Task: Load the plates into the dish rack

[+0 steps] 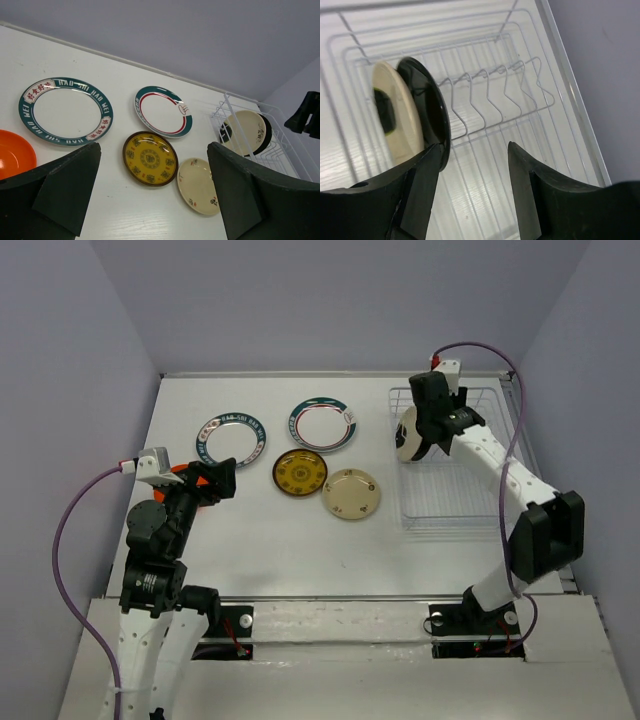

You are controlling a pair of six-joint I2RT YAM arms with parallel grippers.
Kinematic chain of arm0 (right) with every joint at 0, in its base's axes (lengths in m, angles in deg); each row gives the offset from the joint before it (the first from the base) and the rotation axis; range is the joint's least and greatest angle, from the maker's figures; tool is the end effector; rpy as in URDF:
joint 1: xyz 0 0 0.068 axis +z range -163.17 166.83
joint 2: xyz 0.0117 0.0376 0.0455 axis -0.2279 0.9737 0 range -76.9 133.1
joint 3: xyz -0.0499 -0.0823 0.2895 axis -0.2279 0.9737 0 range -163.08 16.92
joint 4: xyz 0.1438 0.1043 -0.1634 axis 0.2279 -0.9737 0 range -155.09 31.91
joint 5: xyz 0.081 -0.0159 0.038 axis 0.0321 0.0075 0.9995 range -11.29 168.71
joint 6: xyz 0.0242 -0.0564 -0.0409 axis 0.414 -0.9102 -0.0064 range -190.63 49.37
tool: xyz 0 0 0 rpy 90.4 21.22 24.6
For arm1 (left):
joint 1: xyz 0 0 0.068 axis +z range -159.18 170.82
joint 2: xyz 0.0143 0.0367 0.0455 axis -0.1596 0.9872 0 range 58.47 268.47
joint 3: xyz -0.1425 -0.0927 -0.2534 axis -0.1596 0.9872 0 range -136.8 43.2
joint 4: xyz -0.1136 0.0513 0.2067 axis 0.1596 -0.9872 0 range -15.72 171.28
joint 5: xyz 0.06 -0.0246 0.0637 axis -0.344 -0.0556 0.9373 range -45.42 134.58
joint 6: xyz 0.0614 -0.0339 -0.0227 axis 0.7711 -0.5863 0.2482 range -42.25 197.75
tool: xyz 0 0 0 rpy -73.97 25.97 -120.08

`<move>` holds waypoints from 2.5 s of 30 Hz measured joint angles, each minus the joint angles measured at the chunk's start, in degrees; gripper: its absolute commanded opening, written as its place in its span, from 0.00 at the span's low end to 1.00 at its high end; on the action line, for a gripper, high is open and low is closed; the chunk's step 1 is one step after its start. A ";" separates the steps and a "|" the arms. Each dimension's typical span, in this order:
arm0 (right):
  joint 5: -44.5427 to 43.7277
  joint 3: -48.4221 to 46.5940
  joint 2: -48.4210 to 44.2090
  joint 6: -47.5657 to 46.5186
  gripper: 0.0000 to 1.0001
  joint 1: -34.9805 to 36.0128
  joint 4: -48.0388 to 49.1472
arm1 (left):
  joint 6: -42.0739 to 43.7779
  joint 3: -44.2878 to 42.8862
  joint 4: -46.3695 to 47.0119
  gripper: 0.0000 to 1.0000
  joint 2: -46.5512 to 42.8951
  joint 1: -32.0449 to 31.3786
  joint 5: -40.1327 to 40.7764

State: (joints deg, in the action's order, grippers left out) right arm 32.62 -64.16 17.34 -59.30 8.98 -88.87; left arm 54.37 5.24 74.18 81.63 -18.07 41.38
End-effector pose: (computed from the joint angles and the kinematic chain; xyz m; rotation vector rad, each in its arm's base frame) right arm 0.3475 0.0936 0.3365 0.1797 2.1216 -0.5971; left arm 0.0802 -0.0160 0.3636 -0.1374 1.4493 -0.5018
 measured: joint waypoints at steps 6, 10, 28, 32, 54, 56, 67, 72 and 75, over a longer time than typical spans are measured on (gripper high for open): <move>11.56 -0.20 -11.37 2.25 0.62 3.48 2.82 | -0.02 0.00 0.02 0.99 0.11 0.02 -0.02; 23.41 2.73 -12.72 8.48 0.60 10.34 13.60 | -0.02 0.00 0.02 0.99 0.57 0.42 -0.04; 47.84 -23.74 37.53 35.28 0.50 21.73 32.96 | -0.07 0.00 0.33 0.99 1.16 0.74 0.00; 47.78 -28.46 43.43 38.88 0.50 22.25 33.40 | -0.07 0.00 0.42 0.99 1.18 0.72 0.00; 45.46 -44.78 58.25 48.50 0.20 22.88 30.80 | -0.07 0.00 0.42 0.99 1.44 0.68 -0.02; 45.16 -44.87 58.55 49.16 0.07 22.91 30.77 | -0.07 0.00 0.39 0.99 1.44 0.63 -0.02; 40.37 -43.98 56.15 47.71 0.07 22.95 30.40 | -0.07 0.00 0.39 0.99 1.44 0.33 -0.02; 31.65 -39.74 46.21 35.47 0.07 23.06 27.06 | -0.07 0.00 0.42 0.99 1.44 0.33 -0.04; 24.96 -35.15 35.69 25.22 0.07 23.06 26.51 | -0.07 0.00 0.42 0.99 1.44 0.31 -0.24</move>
State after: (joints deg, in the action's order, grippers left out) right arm 57.58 -99.30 53.03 -34.08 32.04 -62.36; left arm 54.30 5.24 74.60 83.07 -17.76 41.14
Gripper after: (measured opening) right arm 0.110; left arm 0.990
